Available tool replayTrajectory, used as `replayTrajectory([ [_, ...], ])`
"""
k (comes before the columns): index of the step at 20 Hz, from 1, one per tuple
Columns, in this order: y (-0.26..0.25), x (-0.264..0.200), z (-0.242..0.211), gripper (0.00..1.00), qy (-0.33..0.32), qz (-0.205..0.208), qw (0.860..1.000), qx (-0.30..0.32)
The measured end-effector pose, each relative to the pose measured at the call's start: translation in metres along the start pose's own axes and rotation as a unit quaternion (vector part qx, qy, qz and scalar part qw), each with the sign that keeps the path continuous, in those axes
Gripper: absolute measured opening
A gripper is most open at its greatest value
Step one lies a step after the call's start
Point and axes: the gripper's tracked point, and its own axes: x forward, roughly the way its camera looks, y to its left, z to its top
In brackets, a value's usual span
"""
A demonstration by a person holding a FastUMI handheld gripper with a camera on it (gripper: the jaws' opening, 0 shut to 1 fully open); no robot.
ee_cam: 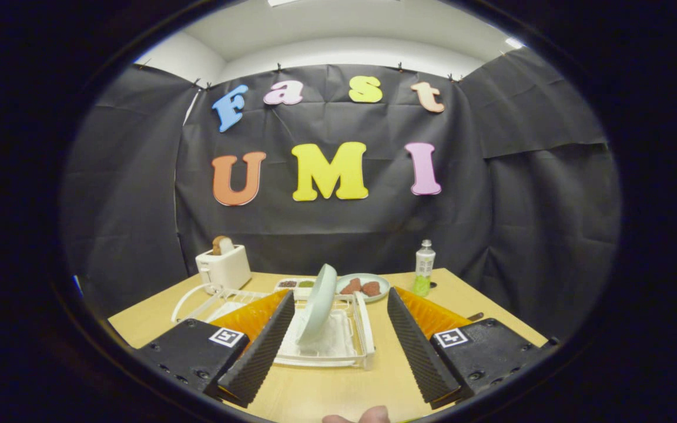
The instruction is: Take the plate from the dish rack, then take the spoon from the basket and place it into the plate.
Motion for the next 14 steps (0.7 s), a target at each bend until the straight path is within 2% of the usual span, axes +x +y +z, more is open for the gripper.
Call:
replayTrajectory([
  [7, 0.020, 0.092, -0.019, 1.00, 0.049, -0.012, 0.999, 0.005],
  [14, 0.011, 0.132, -0.048, 0.98, 0.110, -0.030, 0.992, 0.052],
])
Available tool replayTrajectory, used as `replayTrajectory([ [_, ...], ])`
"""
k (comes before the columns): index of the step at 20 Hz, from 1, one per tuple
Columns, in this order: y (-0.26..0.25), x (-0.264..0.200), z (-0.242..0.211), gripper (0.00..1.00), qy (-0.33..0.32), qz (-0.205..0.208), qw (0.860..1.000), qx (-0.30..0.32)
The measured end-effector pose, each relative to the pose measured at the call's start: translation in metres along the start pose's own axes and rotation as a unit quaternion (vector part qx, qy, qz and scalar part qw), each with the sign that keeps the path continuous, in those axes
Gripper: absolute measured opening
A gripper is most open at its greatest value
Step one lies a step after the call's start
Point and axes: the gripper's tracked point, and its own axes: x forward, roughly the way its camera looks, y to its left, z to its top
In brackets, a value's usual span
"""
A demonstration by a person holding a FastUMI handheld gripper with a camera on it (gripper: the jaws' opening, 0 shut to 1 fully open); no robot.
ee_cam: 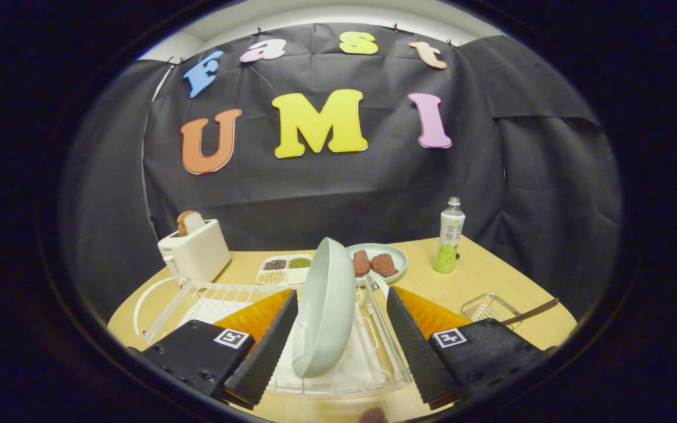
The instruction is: Take the plate from the dish rack, then take the spoon from the basket and place it into the plate.
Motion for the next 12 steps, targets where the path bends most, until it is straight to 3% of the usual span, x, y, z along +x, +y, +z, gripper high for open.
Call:
replayTrajectory([
  [4, 0.003, 0.006, -0.001, 0.67, 0.013, 0.000, 0.999, 0.035],
  [7, 0.003, -0.001, 0.003, 0.37, 0.007, -0.018, 0.999, 0.046],
  [12, 0.007, -0.009, 0.016, 0.29, -0.012, -0.054, 0.998, 0.036],
])
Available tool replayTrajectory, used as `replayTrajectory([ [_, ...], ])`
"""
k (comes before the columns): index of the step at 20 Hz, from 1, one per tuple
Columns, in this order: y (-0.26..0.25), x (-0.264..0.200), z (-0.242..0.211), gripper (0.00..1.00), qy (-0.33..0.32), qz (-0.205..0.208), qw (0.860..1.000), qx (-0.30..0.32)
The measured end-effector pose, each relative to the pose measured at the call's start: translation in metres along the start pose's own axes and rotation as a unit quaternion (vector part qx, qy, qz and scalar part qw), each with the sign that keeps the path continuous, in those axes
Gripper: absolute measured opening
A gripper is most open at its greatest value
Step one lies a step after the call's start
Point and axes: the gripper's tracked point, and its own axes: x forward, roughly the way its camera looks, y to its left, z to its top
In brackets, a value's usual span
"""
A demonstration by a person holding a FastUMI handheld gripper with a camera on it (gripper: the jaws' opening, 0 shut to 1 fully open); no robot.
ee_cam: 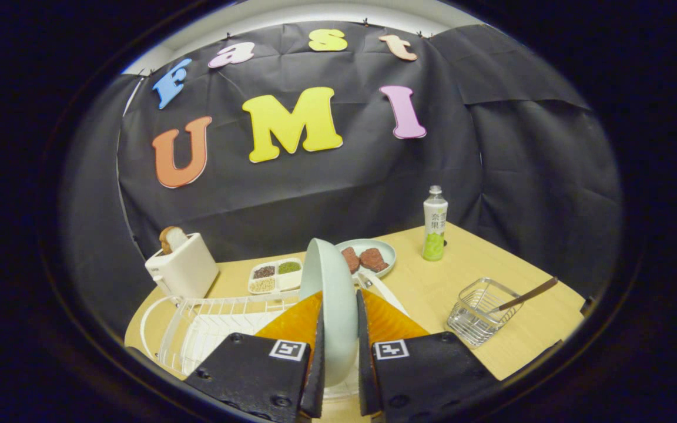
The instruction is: Take the plate from the dish rack, then take the spoon from the basket and place it into the plate.
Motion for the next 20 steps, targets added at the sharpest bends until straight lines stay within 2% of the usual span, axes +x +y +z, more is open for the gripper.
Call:
replayTrajectory([
  [7, -0.002, -0.009, 0.017, 0.26, -0.023, -0.043, 0.998, -0.029],
  [9, -0.011, -0.017, 0.041, 0.26, -0.066, -0.067, 0.994, -0.058],
  [10, -0.009, -0.017, 0.054, 0.25, -0.078, -0.067, 0.993, -0.064],
  [13, -0.001, -0.033, 0.060, 0.13, -0.078, -0.030, 0.995, -0.045],
  [20, -0.014, -0.097, 0.035, 0.11, -0.056, 0.052, 0.997, 0.028],
])
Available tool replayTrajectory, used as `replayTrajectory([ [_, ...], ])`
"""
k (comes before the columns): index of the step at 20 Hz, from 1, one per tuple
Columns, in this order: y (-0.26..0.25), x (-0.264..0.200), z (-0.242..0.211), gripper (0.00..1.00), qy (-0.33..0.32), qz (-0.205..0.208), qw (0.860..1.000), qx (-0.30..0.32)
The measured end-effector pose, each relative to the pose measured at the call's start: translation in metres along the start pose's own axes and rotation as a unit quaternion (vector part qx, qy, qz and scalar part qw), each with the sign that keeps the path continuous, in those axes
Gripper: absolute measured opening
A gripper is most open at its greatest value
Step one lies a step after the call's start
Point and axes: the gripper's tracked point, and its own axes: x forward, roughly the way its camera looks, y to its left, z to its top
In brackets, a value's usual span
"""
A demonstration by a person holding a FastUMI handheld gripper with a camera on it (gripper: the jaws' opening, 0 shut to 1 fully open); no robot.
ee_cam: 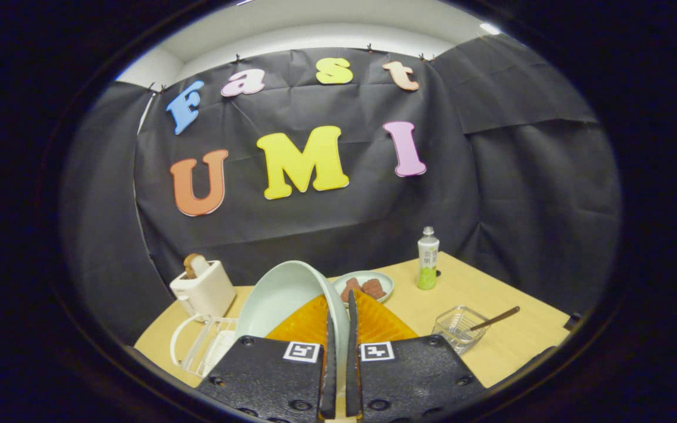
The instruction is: Take the plate from the dish rack, then take the spoon from the basket and place it into the plate.
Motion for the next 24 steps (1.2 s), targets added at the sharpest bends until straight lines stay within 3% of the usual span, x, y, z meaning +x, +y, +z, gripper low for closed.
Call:
replayTrajectory([
  [4, -0.025, -0.044, -0.031, 0.12, 0.010, 0.017, 1.000, 0.025],
  [8, -0.046, -0.071, -0.094, 0.11, 0.065, 0.029, 0.995, 0.068],
  [16, -0.069, -0.068, -0.199, 0.12, 0.182, 0.025, 0.976, 0.116],
  [20, -0.071, -0.064, -0.211, 0.12, 0.196, 0.023, 0.975, 0.105],
  [24, -0.073, -0.056, -0.209, 0.23, 0.189, 0.026, 0.976, 0.103],
])
